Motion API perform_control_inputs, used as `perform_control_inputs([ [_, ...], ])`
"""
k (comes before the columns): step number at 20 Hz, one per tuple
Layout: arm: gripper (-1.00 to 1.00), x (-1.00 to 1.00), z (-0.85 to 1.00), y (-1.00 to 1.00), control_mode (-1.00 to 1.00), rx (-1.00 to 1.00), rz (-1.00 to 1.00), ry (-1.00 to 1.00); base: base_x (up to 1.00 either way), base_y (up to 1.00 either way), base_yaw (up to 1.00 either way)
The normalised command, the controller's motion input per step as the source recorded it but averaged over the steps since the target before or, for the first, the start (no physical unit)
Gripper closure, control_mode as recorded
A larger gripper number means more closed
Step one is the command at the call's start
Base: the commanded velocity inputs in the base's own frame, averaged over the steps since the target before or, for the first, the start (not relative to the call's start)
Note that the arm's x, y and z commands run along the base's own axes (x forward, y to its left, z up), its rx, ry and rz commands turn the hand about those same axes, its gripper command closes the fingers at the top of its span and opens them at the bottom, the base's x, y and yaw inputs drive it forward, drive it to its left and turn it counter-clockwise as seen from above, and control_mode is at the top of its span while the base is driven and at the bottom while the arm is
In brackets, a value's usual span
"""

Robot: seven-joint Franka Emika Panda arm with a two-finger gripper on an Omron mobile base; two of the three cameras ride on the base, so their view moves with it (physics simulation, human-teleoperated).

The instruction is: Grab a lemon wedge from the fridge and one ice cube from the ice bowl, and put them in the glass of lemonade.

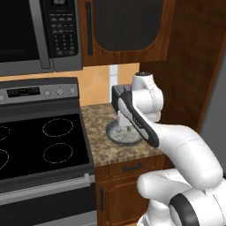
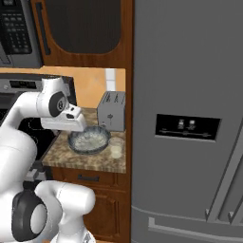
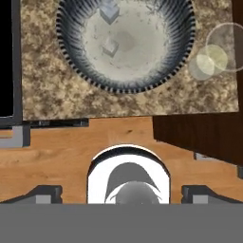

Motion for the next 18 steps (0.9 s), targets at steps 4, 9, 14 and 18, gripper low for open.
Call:
perform_control_inputs([
  [4,-1.0,1.0,-0.61,0.06,-1.0,0.02,-0.01,0.02,0.0,0.0,0.0],
  [9,-1.0,0.99,-0.37,0.0,-1.0,0.0,0.0,0.09,0.0,0.0,0.0],
  [14,-1.0,0.38,-0.58,0.0,-1.0,0.0,0.0,0.02,0.0,0.0,0.0],
  [18,-1.0,0.01,-0.25,0.0,-1.0,0.0,0.0,0.0,0.0,0.0,0.0],
])
